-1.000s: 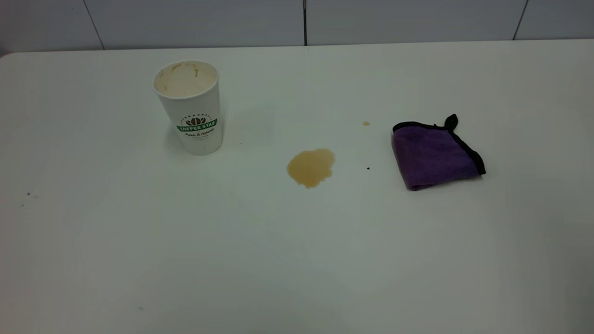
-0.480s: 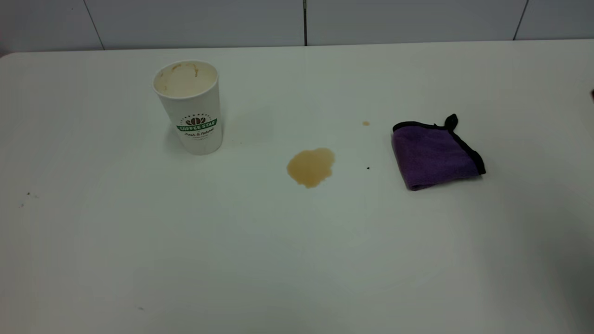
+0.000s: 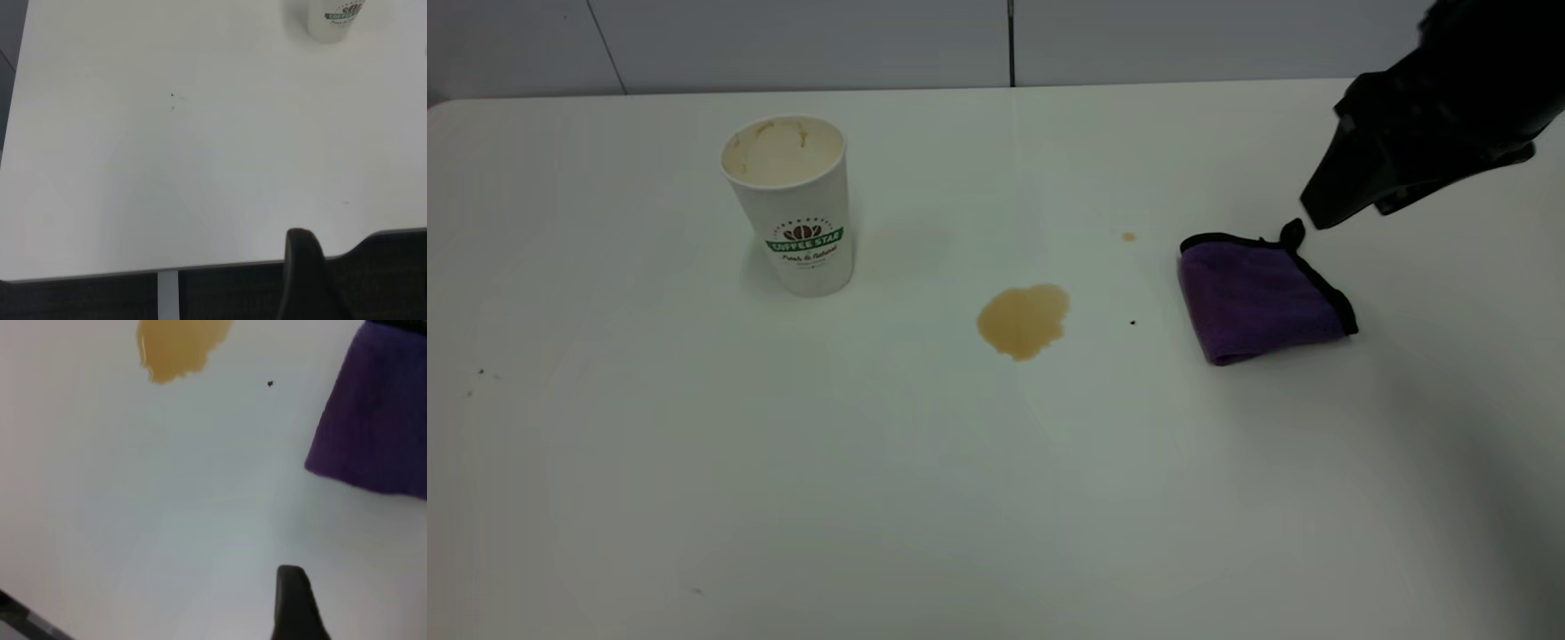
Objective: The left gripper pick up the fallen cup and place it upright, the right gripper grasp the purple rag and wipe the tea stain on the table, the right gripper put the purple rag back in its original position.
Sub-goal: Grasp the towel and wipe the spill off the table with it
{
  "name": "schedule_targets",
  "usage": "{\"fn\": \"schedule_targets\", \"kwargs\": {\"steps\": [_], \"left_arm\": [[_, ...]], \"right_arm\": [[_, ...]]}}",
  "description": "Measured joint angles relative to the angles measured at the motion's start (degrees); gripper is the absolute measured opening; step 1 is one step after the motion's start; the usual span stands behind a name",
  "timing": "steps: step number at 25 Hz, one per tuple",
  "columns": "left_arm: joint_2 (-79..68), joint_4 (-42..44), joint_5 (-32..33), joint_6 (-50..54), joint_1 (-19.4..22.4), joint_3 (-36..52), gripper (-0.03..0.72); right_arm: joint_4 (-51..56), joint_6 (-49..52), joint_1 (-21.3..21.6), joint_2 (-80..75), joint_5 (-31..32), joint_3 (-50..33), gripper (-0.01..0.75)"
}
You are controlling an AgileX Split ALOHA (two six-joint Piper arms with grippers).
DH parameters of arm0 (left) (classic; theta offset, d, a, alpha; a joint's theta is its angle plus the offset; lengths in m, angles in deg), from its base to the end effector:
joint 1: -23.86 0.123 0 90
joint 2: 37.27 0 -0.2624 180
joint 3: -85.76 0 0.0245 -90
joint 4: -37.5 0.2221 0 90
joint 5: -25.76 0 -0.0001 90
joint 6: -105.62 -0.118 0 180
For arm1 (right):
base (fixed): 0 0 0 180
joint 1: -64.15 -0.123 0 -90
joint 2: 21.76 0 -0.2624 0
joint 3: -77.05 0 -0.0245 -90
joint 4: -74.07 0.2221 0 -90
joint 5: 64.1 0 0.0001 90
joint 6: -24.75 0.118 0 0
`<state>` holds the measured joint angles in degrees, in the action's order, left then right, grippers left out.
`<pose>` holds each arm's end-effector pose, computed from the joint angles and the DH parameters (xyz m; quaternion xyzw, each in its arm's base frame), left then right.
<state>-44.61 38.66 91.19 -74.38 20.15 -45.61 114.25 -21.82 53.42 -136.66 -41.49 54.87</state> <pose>0.0109 0.0015 0.2396 0.0274 0.8716 -0.0058 0.4894 0.3172 0.0900 0.1117 -0.1898 0.9497 0.1259 0.2147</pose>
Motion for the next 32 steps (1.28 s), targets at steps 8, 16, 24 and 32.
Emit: {"fn": "schedule_targets", "kwargs": {"steps": [8, 16, 24, 32], "left_arm": [[0.0, 0.0, 0.0, 0.0, 0.0, 0.0, 0.458], [0.0, 0.0, 0.0, 0.0, 0.0, 0.0, 0.458], [0.0, 0.0, 0.0, 0.0, 0.0, 0.0, 0.458], [0.0, 0.0, 0.0, 0.3, 0.0, 0.0, 0.458]], "right_arm": [[-14.0, 20.5, -1.2, -17.7, 7.0, 17.8, 0.514], [-34.1, 37.1, -4.6, -27.1, 13.6, 32.8, 0.516], [-36.0, 38.9, -4.7, -36.3, 14.2, 39.9, 0.517], [-39.2, 40.4, -4.9, -39.6, 14.8, 41.8, 0.274]]}}
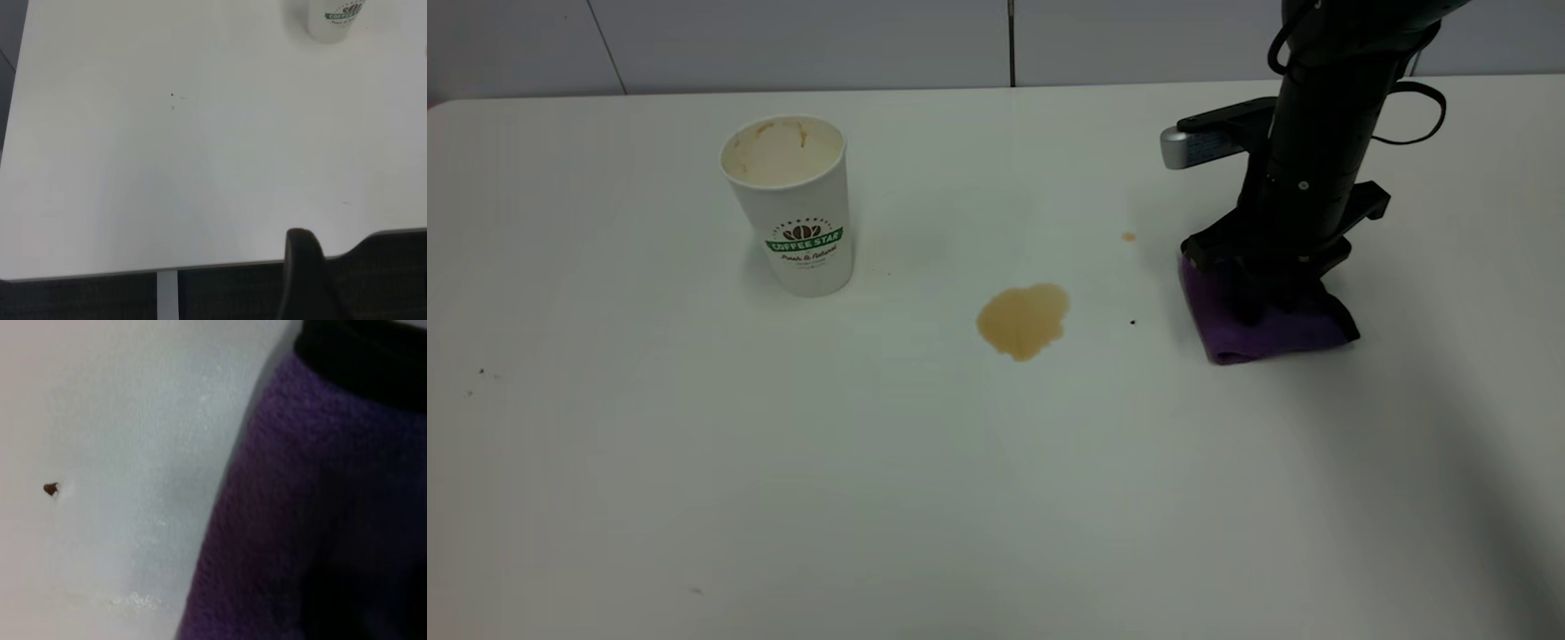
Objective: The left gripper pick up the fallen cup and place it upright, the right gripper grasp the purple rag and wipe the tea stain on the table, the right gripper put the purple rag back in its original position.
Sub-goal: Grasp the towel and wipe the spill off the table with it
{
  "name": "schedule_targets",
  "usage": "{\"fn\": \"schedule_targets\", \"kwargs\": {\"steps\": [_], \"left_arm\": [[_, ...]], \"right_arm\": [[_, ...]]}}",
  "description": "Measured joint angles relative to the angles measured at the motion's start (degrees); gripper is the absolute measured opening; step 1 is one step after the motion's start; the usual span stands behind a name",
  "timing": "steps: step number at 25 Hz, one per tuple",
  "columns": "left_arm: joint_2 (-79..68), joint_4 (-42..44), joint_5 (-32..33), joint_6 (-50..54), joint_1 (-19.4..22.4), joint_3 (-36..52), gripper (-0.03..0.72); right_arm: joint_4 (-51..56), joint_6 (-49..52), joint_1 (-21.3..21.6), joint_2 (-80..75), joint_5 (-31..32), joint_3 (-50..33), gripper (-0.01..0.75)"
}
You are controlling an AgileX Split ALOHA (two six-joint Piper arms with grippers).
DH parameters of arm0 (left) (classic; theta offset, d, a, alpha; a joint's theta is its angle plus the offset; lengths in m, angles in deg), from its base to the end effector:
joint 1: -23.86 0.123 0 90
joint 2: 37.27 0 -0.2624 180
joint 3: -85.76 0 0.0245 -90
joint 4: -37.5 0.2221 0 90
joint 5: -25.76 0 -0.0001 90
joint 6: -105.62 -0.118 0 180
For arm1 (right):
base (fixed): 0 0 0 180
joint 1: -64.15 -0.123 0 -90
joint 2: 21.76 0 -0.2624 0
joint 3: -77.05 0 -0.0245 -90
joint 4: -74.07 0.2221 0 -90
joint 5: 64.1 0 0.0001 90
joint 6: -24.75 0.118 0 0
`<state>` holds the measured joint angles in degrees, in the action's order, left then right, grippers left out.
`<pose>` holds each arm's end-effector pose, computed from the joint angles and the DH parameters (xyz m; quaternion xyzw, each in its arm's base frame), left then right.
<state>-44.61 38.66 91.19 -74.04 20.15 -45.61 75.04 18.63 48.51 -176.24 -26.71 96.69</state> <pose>0.0109 0.0015 0.2396 0.0248 0.8717 -0.0072 0.4894 0.4113 0.1164 -0.0201 -0.1821 0.9809 0.0112 0.0671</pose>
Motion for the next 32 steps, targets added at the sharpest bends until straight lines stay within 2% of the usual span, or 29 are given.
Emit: {"fn": "schedule_targets", "kwargs": {"steps": [2, 3, 5, 11, 20, 26, 32], "left_arm": [[0.0, 0.0, 0.0, 0.0, 0.0, 0.0, 0.458], [0.0, 0.0, 0.0, 0.0, 0.0, 0.0, 0.458], [0.0, 0.0, 0.0, 0.0, 0.0, 0.0, 0.458], [0.0, 0.0, 0.0, 0.0, 0.0, 0.0, 0.458], [0.0, 0.0, 0.0, 0.0, 0.0, 0.0, 0.458], [0.0, 0.0, 0.0, 0.0, 0.0, 0.0, 0.458], [0.0, 0.0, 0.0, 0.0, 0.0, 0.0, 0.458]], "right_arm": [[0.3, -0.3, -0.2, 0.0, 0.0, 0.1, 0.122], [0.7, -1.0, -0.3, 0.0, 0.0, 0.3, 0.069], [1.0, -2.3, -0.4, -0.2, 0.0, 1.0, 0.033], [2.5, -3.0, -1.3, -3.6, 0.8, 9.1, 0.03], [4.8, -6.1, -3.3, -12.5, 8.8, 28.7, 0.03], [10.2, -11.2, -6.9, -13.8, 10.9, 31.3, 0.03], [11.5, -13.4, -14.1, -13.8, 13.8, 31.3, 0.03]]}}
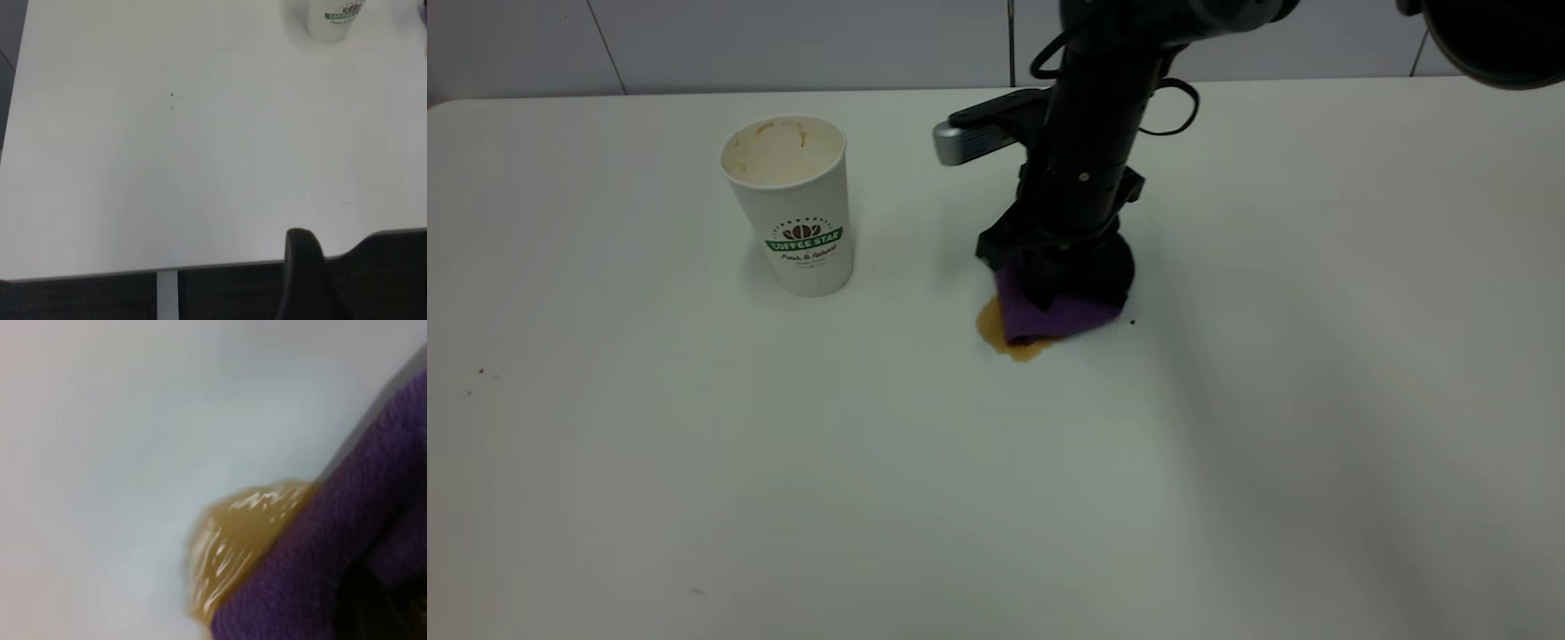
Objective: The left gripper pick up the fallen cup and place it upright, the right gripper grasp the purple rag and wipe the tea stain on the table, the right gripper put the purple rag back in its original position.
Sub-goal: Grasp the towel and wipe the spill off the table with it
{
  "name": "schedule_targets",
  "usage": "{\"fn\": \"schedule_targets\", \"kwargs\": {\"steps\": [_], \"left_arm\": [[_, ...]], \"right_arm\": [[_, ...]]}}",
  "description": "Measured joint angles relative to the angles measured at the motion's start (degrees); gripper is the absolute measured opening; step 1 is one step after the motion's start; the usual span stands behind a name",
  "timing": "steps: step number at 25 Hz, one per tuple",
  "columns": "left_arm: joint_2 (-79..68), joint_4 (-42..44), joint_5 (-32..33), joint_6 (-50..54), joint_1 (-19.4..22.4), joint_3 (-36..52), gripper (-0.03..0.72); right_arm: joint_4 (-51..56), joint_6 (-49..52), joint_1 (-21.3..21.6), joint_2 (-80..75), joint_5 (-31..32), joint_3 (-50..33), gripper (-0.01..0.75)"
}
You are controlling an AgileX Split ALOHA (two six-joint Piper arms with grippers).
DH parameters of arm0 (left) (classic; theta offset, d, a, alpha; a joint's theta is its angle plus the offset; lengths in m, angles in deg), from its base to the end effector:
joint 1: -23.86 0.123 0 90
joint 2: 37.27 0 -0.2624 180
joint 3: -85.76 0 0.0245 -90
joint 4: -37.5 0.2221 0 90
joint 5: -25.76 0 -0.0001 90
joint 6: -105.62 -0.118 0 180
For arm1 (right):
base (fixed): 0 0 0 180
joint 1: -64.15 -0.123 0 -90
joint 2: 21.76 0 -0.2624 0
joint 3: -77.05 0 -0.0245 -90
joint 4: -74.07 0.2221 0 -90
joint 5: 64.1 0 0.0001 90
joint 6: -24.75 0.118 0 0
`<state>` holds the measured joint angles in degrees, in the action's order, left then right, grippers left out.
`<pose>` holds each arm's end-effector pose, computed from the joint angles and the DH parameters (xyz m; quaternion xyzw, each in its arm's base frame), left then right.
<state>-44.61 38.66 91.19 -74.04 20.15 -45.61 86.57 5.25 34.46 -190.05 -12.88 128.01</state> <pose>0.0109 0.0015 0.2396 0.0248 0.8717 -0.0072 0.4894 0.4157 0.2599 -0.0177 -0.3577 0.9241 0.0997 0.0907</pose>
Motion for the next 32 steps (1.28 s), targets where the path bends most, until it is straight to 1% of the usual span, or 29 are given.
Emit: {"fn": "schedule_targets", "kwargs": {"steps": [4, 9, 12, 15, 19, 23, 27, 32], "left_arm": [[0.0, 0.0, 0.0, -0.3, 0.0, 0.0, 0.458], [0.0, 0.0, 0.0, -0.3, 0.0, 0.0, 0.458], [0.0, 0.0, 0.0, 0.0, 0.0, 0.0, 0.458], [0.0, 0.0, 0.0, 0.0, 0.0, 0.0, 0.458], [0.0, 0.0, 0.0, 0.0, 0.0, 0.0, 0.458], [0.0, 0.0, 0.0, 0.0, 0.0, 0.0, 0.458], [0.0, 0.0, 0.0, 0.0, 0.0, 0.0, 0.458], [0.0, 0.0, 0.0, 0.0, 0.0, 0.0, 0.458]], "right_arm": [[0.1, 0.0, -4.3, 0.0, 2.5, 0.0, 0.03], [0.2, -0.1, -9.0, 0.0, 7.8, 0.0, 0.03], [-1.1, -0.1, -10.0, -0.2, 10.8, 0.0, 0.03], [-3.4, 1.7, -9.4, -0.4, 11.3, 0.1, 0.03], [-8.7, 6.6, -6.1, -0.4, 10.5, 0.3, 0.03], [-13.8, 10.7, -0.4, -0.4, 8.5, 0.6, 0.03], [-16.9, 12.5, 5.9, -0.4, 7.8, 0.6, 0.031], [-18.4, 12.9, 12.4, -0.4, 10.5, 0.6, 0.031]]}}
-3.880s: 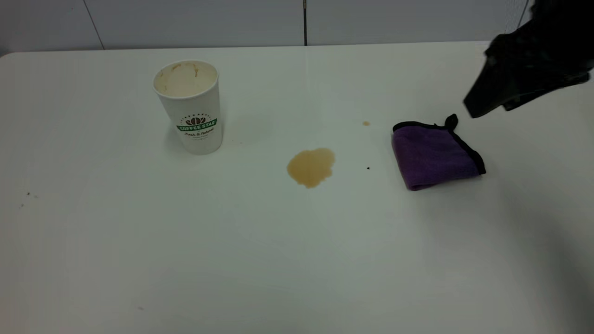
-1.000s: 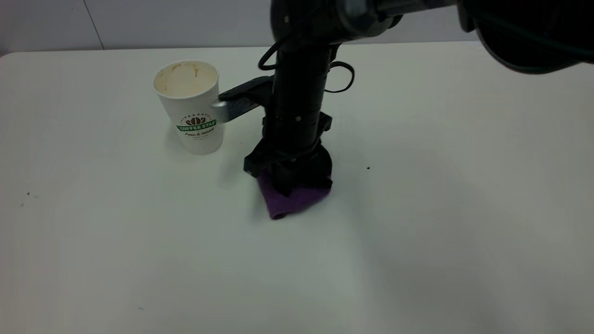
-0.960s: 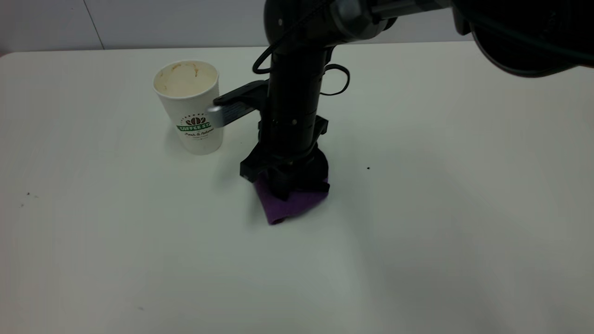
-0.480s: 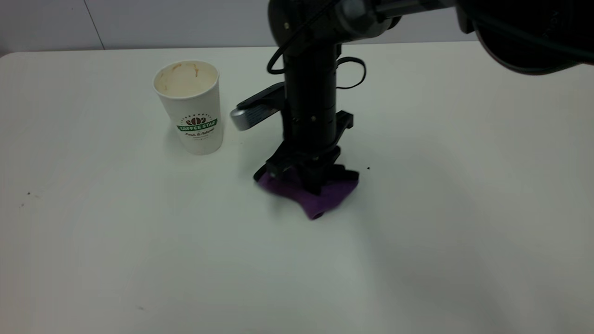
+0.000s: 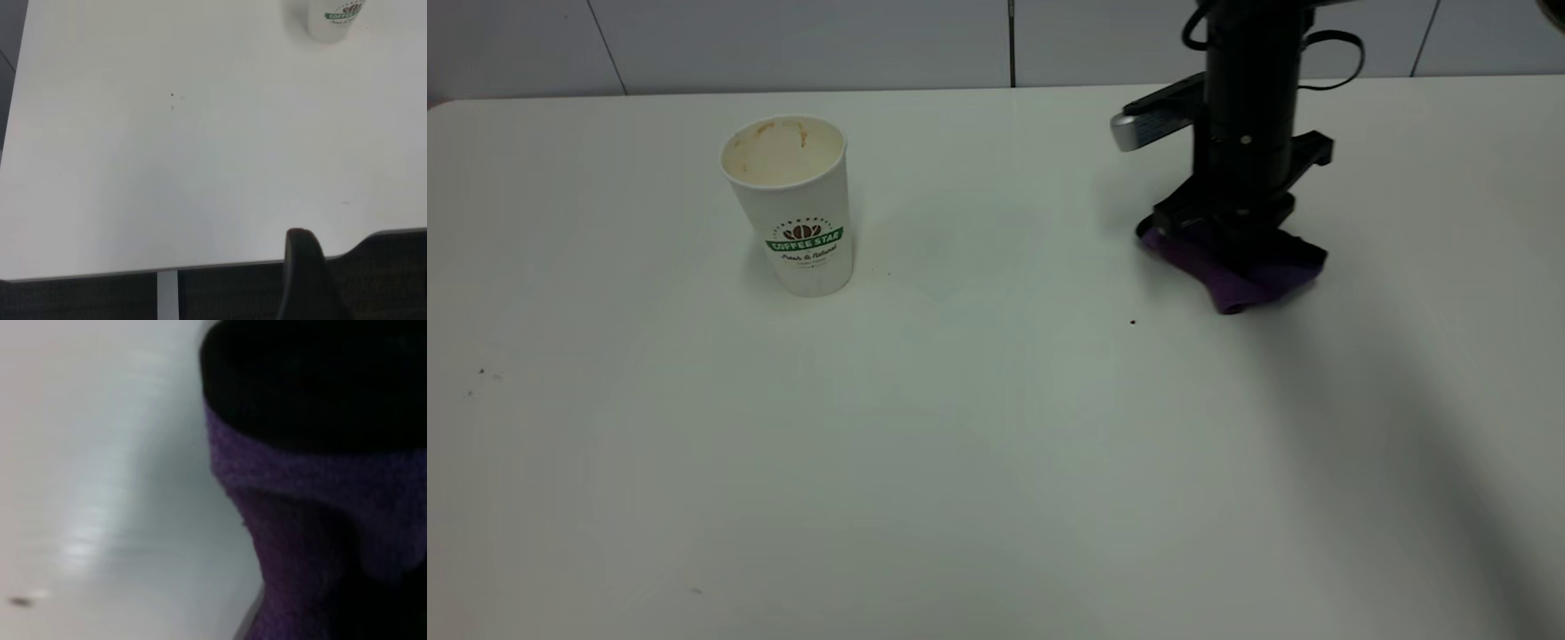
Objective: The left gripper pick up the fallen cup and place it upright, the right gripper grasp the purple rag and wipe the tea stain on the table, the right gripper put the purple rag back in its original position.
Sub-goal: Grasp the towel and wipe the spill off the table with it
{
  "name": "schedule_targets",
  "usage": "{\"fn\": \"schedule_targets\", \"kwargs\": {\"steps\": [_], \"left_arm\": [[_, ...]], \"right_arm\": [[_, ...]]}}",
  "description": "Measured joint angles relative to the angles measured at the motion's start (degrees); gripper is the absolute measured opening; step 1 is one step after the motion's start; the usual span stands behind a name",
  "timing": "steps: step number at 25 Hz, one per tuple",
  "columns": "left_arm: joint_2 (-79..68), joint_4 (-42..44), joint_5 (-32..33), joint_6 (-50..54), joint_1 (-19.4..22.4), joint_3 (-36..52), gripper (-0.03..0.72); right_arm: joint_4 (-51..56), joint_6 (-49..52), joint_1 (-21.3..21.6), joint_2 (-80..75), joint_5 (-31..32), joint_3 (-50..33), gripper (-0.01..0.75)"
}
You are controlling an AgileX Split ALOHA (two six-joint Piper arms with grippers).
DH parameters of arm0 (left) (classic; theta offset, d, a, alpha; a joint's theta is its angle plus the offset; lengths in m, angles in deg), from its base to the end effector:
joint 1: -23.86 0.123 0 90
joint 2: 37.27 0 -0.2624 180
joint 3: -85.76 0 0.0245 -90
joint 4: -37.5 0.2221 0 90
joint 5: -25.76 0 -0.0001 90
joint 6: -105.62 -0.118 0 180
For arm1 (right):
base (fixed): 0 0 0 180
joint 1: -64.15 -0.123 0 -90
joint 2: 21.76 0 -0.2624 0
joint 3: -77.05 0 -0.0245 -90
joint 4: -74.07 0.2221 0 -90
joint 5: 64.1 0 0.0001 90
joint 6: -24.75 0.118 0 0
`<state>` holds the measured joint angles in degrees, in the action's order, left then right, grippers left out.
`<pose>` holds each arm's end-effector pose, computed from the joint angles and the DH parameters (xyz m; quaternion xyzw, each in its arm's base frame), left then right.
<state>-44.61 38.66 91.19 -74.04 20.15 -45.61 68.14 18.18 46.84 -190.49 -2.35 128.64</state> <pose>0.0109 0.0015 0.2396 0.0248 0.8717 -0.0072 0.4894 0.4506 0.1292 -0.0227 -0.2301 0.9720 -0.0447 0.0139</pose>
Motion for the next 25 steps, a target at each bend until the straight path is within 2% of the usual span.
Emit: {"fn": "schedule_targets", "kwargs": {"steps": [5, 12, 15, 17, 25], "left_arm": [[0.0, 0.0, 0.0, 0.0, 0.0, 0.0, 0.458], [0.0, 0.0, 0.0, 0.0, 0.0, 0.0, 0.458], [0.0, 0.0, 0.0, 0.0, 0.0, 0.0, 0.458], [0.0, 0.0, 0.0, 0.0, 0.0, 0.0, 0.458], [0.0, 0.0, 0.0, 0.0, 0.0, 0.0, 0.458]], "right_arm": [[1.5, 0.1, 3.8, 0.0, 3.0, 0.0, 0.032], [7.6, -1.6, 3.9, 0.0, 5.8, 0.0, 0.036], [8.4, -2.3, 3.9, 0.0, 6.1, 0.0, 0.065], [8.8, -2.5, 3.9, 0.0, 6.3, 0.0, 0.12], [10.8, -3.2, 3.9, 0.4, 6.7, 0.0, 0.443]]}}
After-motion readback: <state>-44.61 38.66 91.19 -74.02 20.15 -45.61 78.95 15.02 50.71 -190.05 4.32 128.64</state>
